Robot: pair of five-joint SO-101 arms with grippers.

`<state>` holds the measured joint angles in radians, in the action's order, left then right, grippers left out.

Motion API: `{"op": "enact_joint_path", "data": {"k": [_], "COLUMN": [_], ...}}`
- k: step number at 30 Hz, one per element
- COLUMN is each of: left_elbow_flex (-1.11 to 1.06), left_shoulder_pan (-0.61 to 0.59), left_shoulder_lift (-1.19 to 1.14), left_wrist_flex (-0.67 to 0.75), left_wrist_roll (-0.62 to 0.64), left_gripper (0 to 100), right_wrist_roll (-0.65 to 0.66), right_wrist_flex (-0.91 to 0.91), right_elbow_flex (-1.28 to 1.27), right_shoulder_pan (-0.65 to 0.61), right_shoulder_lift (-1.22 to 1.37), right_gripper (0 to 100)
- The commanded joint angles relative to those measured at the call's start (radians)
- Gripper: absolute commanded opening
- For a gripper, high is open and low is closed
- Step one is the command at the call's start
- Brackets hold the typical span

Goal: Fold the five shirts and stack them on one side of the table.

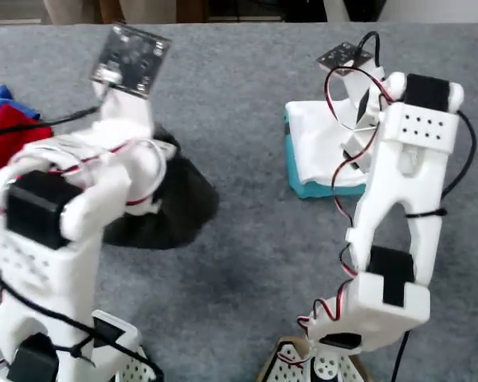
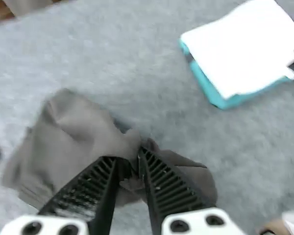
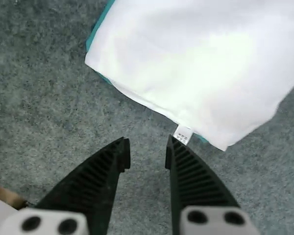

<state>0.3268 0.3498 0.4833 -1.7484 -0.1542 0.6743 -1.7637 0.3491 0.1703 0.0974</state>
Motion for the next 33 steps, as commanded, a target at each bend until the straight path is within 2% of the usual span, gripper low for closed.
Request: {"op": "enact_joint_path", "data": {"k": [1,5,7,9,13,15,18,22,24,28,33], "left_elbow_flex": [-0.114,-0.342,-0.434,-0.491,-0.483,-0.453,-0.416,-0.434,-0.494,-0.71,-1.077], "left_shoulder_pan": [0.035,-0.008,-0.037,-0.061,-0.123,-0.173,-0.224,-0.232,-0.233,-0.23,-0.207], "left_shoulder_lift": [-0.013,-0.084,-0.127,-0.176,-0.219,-0.205,-0.159,-0.025,0.07,0.286,0.466], "left_wrist_flex": [0.048,0.236,0.344,0.417,0.356,0.279,0.163,-0.006,-0.011,0.002,0.181], "left_wrist_roll": [0.052,0.17,0.255,0.282,0.279,0.226,0.048,-0.175,-0.229,-0.232,-0.21], "left_gripper": [6,23,26,27,27,27,24,17,17,22,23], "right_wrist_roll": [0.02,0.02,0.02,0.02,0.025,0.069,0.083,0.083,0.084,0.083,0.083], "right_wrist_flex": [-0.017,-0.017,-0.017,-0.017,-0.018,-0.018,-0.018,-0.018,-0.017,-0.005,0.083], "right_elbow_flex": [0.036,0.035,0.033,0.013,-0.105,-0.189,-0.302,-0.441,-0.516,-0.661,-0.823], "right_shoulder_pan": [-0.01,-0.045,-0.068,-0.097,-0.179,-0.231,-0.325,-0.432,-0.484,-0.584,-0.599], "right_shoulder_lift": [-0.096,-0.128,-0.128,-0.13,-0.137,-0.137,-0.137,-0.186,-0.243,-0.38,-0.521], "right_gripper": [13.7,13.7,13.7,13.7,14.0,13.7,13.7,13.7,13.7,13.7,13.7]}}
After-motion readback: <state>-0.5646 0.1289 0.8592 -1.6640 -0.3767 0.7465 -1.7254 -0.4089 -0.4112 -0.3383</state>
